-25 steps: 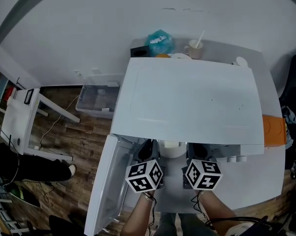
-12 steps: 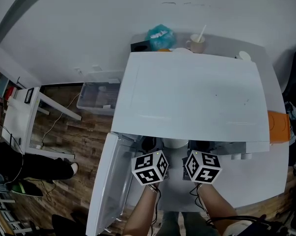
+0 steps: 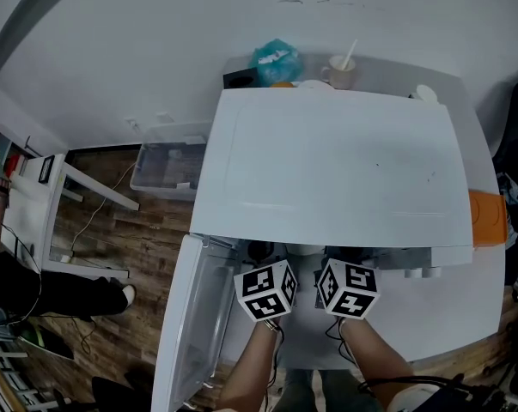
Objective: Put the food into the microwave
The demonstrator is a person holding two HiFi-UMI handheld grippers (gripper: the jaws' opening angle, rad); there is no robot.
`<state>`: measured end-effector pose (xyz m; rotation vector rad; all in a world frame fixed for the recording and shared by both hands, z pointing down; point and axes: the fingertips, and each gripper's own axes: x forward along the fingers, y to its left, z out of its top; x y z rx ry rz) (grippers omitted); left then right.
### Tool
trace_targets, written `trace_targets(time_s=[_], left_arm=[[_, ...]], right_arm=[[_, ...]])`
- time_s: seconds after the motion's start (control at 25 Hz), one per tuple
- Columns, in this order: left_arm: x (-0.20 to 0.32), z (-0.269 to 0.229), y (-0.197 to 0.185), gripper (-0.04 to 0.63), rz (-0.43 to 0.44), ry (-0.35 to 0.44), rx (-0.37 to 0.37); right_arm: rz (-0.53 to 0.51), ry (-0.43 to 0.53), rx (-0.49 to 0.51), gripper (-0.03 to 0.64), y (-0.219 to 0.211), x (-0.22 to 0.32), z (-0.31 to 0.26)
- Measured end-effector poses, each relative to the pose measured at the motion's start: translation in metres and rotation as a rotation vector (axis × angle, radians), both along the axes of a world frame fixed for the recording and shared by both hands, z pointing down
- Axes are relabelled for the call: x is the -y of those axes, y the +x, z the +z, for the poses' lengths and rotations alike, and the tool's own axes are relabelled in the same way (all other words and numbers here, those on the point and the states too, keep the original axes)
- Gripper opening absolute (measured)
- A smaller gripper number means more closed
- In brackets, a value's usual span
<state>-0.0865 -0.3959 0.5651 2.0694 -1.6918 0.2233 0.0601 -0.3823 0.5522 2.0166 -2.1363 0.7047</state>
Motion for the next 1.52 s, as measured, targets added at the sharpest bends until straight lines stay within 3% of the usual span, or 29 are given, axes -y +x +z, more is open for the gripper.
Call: trace_targets(time_s=[0.48,0.88,1.28,1.52], left_arm=[[0.003,0.010,0.002,0.055,-0.008,-0.031,0.037],[0.000,0.000,0.002,0.055,-0.010,0.005,0.037],[-0.027,-0.014,0.005,0.055,0.003,0.018,0.033],[-0.053,-0.023,0.012,0.044,0.036,0.007,-0.011]], right_arm=[[0.002,-0.023,-0.051,0.041,0.000,0.001,0.007],[0.016,-0.011,-0.047,0.041,0.002,-0.002,0.003],[-0.047,0.023,-0.022,0.041,-0.008,-0.019,-0.012],[-0.090,0.001,-0.012,0.040,-0.012,-0.042,-0.018]])
